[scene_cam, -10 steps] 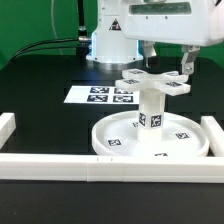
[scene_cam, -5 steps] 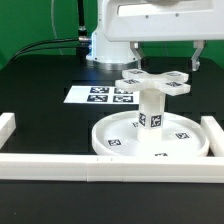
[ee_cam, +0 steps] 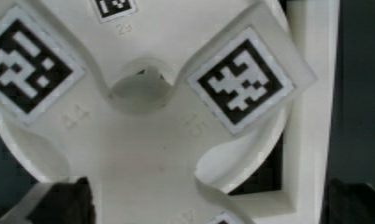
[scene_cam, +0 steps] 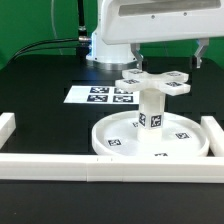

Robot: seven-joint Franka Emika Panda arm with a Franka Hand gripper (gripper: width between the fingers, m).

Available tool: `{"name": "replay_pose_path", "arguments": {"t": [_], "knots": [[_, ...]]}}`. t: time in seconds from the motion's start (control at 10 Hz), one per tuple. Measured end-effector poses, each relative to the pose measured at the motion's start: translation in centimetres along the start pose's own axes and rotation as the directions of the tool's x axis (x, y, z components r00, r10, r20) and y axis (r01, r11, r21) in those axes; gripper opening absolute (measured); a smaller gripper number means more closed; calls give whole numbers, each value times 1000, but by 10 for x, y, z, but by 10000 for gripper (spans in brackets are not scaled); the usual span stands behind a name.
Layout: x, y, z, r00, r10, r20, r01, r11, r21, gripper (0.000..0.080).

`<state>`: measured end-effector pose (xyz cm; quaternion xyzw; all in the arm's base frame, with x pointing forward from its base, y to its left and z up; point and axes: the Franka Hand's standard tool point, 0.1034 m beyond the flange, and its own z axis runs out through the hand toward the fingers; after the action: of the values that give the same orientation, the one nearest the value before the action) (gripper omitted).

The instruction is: Assemble round table

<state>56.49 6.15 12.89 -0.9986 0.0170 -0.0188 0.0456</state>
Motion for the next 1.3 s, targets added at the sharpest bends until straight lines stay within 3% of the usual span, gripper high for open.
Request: {"name": "replay_pose_path", "arguments": {"t": [0.3, 0.4, 0.5, 0.9, 1.3], "knots": [[0, 5, 0, 947, -320, 4, 320, 947, -7, 649], [-1, 4, 1, 880, -476, 17, 476, 879, -27, 649], [-1, 5, 2, 820, -571, 31, 572, 820, -28, 649], [1, 11, 3, 682, -729, 46, 731, 682, -29, 649], [0, 19, 4, 400, -913, 83, 916, 400, -24, 649]]}}
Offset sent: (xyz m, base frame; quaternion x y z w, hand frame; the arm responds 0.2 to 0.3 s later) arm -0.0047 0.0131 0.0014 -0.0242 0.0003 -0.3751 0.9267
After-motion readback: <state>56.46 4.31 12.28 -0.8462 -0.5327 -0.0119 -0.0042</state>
